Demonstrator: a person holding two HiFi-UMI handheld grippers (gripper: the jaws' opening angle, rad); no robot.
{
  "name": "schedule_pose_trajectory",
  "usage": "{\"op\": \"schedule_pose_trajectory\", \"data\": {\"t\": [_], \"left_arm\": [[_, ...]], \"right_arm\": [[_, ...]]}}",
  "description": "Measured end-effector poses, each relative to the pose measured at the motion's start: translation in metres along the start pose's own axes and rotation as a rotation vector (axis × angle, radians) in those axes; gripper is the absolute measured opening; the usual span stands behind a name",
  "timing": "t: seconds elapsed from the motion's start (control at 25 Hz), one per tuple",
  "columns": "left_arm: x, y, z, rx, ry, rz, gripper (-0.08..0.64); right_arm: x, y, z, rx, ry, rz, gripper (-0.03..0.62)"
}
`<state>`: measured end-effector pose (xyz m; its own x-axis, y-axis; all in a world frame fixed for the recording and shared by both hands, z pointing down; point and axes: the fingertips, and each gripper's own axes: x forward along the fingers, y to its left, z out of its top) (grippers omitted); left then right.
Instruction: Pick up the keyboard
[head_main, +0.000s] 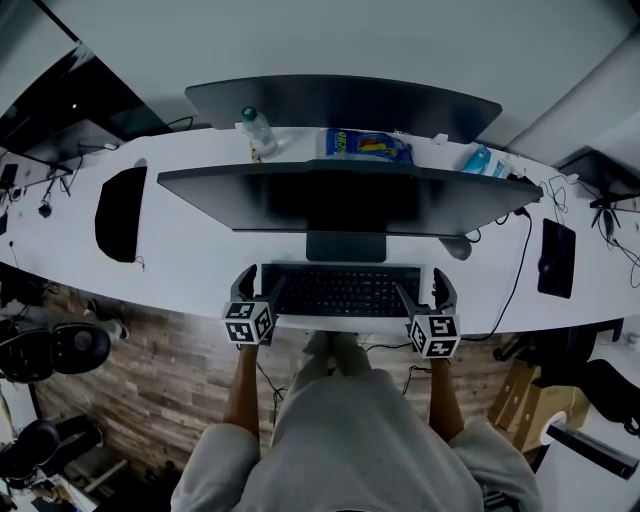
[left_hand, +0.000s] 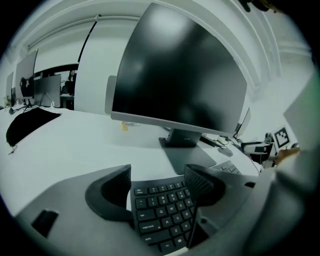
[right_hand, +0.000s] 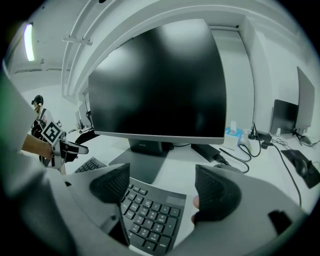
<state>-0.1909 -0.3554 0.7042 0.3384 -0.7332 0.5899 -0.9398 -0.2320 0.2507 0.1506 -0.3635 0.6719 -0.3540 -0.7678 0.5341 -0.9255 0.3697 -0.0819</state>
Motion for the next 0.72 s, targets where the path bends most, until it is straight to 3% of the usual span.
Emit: {"op": "schedule_pose_trajectory", "data": {"t": [0.28,0.72], "left_arm": [[0.021,0.006,-0.026,-0.035,0.064,-0.012,0.314],[0.039,0.019,-0.029,-0.095,0.061,-0.007,0.316]], "right_arm": [[0.002,0.001,-0.008,-0.001,0.021,-0.008,0.403],[-0.005,-0.009,-0.021,0.004,0.049,-0.034,0.402]]}}
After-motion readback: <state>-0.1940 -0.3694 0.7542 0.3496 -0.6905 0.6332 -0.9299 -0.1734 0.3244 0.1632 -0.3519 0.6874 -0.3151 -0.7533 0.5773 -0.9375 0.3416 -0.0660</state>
